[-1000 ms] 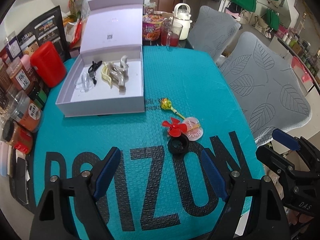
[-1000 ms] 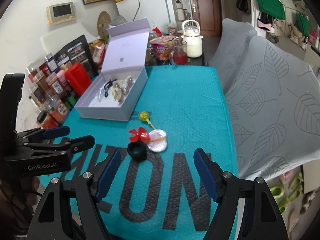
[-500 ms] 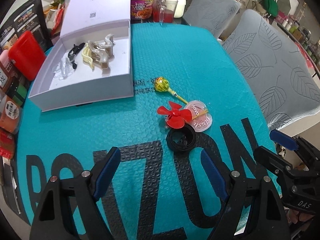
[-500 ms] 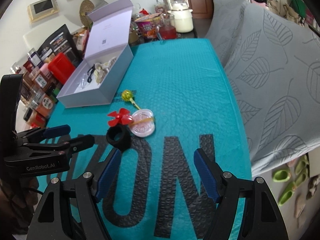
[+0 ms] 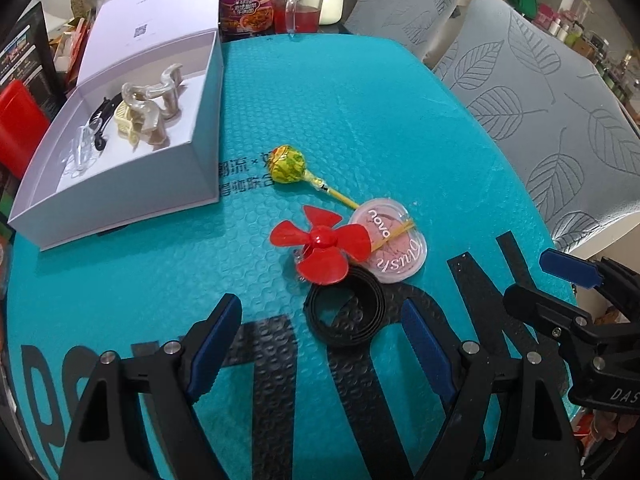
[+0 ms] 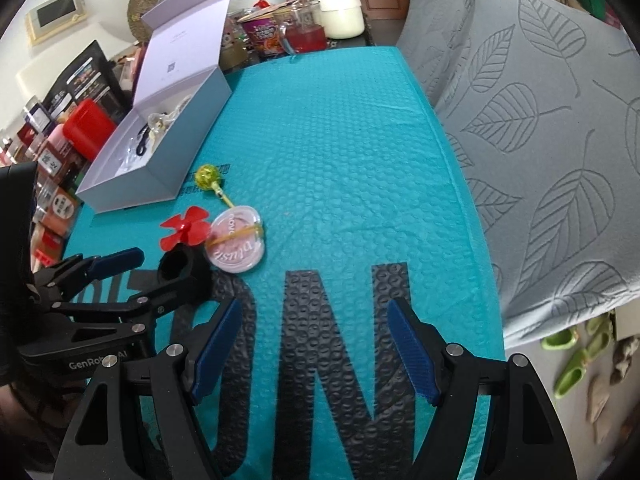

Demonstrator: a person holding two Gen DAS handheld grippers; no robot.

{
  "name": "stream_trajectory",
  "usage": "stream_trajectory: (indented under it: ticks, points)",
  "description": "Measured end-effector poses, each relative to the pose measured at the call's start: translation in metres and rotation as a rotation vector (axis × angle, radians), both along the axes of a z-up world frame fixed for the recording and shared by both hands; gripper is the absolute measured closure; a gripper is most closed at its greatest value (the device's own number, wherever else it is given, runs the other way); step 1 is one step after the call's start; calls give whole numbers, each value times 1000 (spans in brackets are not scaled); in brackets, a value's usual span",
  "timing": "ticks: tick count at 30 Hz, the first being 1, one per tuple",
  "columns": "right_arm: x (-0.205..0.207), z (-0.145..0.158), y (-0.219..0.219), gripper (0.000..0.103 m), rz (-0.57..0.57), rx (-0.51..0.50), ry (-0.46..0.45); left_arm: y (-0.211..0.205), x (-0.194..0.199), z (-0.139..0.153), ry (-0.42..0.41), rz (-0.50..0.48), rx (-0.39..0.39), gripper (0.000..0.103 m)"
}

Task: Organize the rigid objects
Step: 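Lower the left tool onto the black hair tie and grasp it, then grasp the pink blush compact with the right tool while the left holds the hair tie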

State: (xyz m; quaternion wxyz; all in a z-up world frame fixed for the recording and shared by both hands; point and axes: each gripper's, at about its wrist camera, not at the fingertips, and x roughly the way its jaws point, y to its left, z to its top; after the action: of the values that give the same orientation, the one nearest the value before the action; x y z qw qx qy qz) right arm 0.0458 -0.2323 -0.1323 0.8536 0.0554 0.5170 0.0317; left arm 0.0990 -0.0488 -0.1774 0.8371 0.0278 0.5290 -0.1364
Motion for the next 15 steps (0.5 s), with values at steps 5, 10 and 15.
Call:
stream_trajectory:
  ticks: [5,10,15]
  points:
    - [5,-4,0,27,1,0,12,-3,0,-7,-5,-29,-10,55]
    - [12,-5,7,27,18,0,8,-5,-5,-4,-53,-73,-4,63]
    - [16,-5,16,27,40,5,1,8,-10,3,-60,-65,-6,63]
